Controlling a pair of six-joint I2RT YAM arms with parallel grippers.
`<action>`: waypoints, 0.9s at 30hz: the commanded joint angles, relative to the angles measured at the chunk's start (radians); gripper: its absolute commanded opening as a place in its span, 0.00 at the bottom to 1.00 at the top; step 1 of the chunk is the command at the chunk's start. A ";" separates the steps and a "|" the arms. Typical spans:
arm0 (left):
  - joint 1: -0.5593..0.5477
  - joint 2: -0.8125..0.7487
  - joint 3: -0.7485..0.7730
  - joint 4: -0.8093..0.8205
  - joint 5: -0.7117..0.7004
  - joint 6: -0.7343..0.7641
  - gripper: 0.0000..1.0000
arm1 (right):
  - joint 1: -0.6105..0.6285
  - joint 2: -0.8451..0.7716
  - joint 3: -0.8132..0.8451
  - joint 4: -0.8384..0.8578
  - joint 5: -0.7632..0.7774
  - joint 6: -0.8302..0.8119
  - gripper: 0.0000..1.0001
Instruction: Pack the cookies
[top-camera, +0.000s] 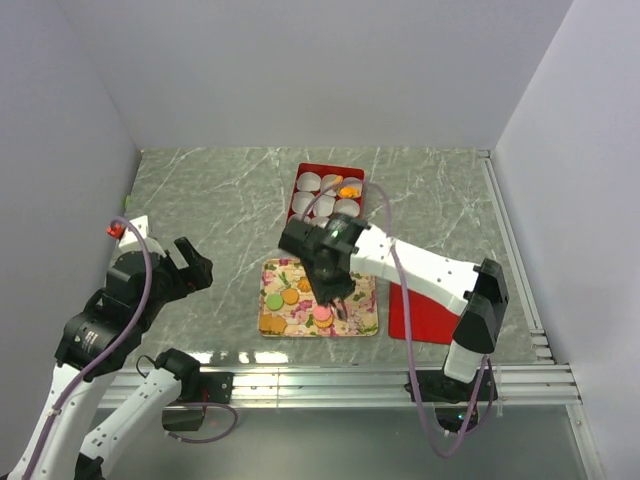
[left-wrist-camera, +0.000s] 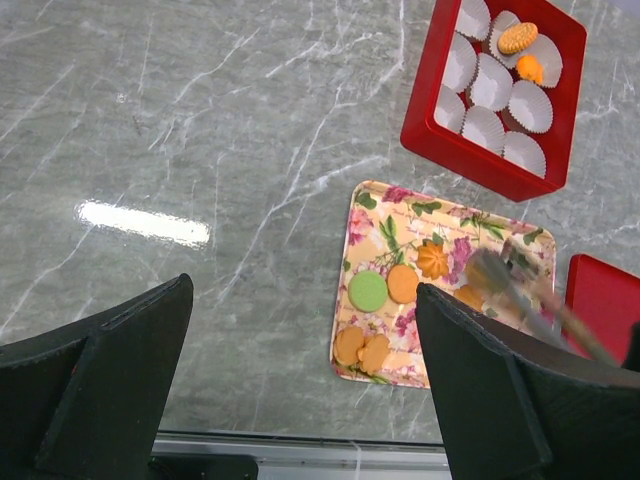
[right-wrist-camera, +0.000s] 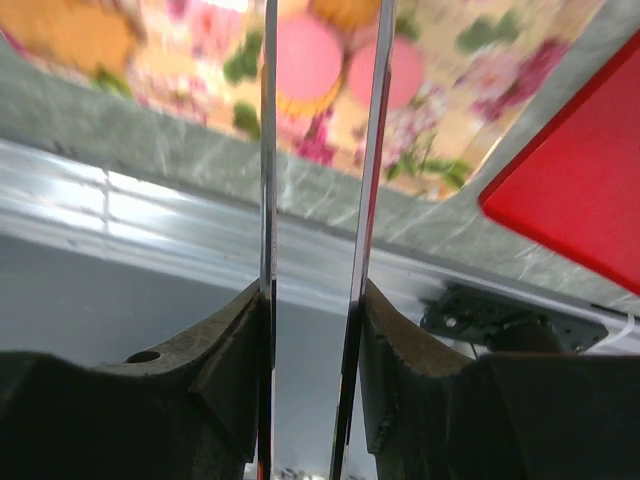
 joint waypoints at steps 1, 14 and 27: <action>-0.001 0.016 -0.003 0.039 0.027 0.022 1.00 | -0.102 -0.029 0.116 -0.065 0.058 -0.037 0.33; -0.001 0.045 -0.011 0.049 0.062 0.036 0.99 | -0.435 0.348 0.816 -0.062 -0.080 -0.198 0.32; 0.002 -0.001 -0.011 0.042 0.039 0.020 0.99 | -0.586 0.532 0.848 0.330 -0.362 -0.169 0.32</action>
